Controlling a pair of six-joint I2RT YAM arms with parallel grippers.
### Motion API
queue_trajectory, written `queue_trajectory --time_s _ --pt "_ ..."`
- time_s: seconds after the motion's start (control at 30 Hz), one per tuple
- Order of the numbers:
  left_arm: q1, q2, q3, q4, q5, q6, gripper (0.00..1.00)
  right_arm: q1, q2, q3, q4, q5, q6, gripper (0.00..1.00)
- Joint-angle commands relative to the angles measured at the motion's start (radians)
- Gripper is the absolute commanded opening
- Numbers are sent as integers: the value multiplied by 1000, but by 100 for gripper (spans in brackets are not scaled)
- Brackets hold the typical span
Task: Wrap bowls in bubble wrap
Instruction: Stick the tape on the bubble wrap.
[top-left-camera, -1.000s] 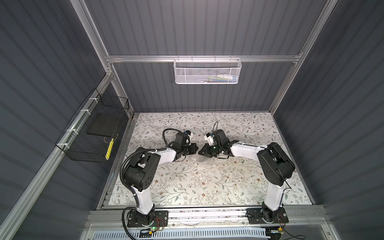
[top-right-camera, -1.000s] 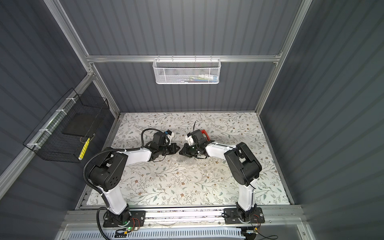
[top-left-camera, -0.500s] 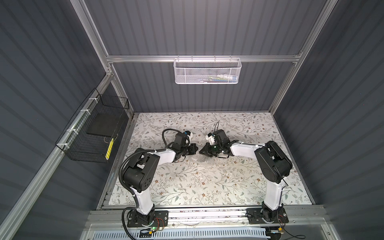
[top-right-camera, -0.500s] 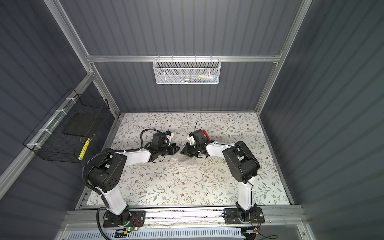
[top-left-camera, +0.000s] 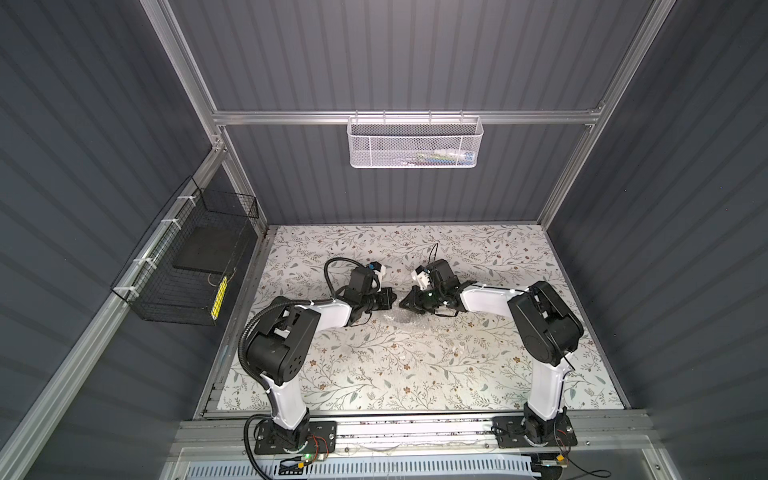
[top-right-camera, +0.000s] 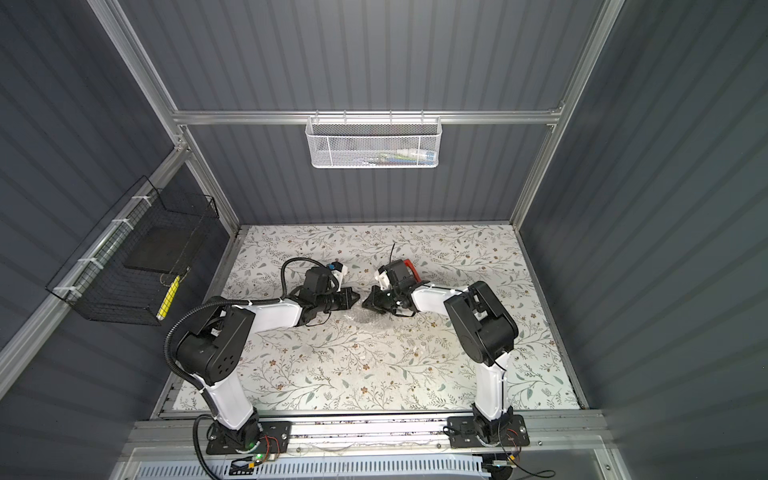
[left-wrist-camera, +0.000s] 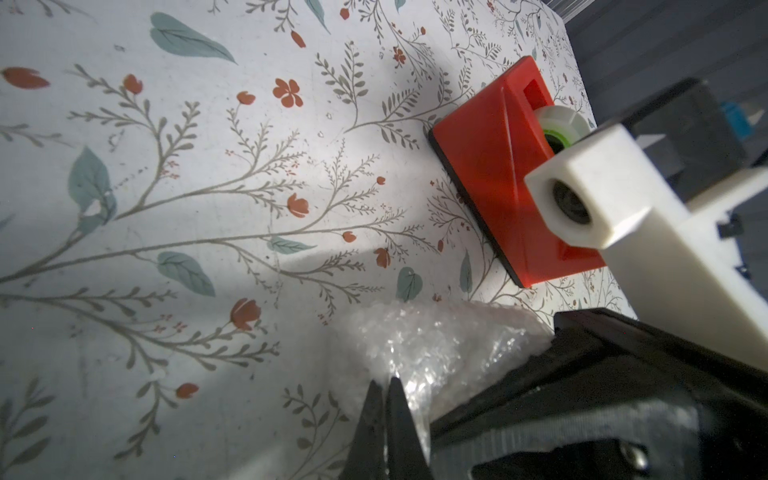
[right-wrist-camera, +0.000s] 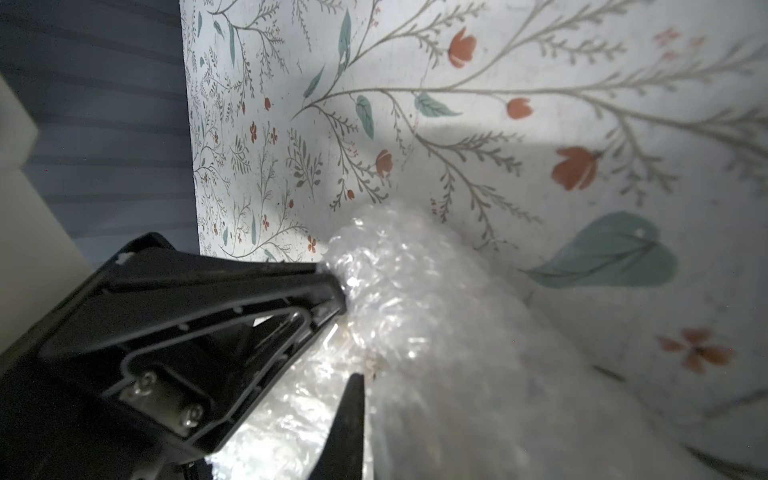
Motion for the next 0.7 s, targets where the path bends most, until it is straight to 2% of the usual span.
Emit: queue_trajectory --time_s 0.0,0.37,0.67 --pt "-8 34 -34 -61 -42 34 0 8 75 -18 -146 66 -56 11" --pt "-21 51 -58 -88 -113 62 0 15 123 -25 -138 58 -58 10" --pt "-25 33 -42 -73 -97 78 0 16 18 -74 -68 28 -103 11"
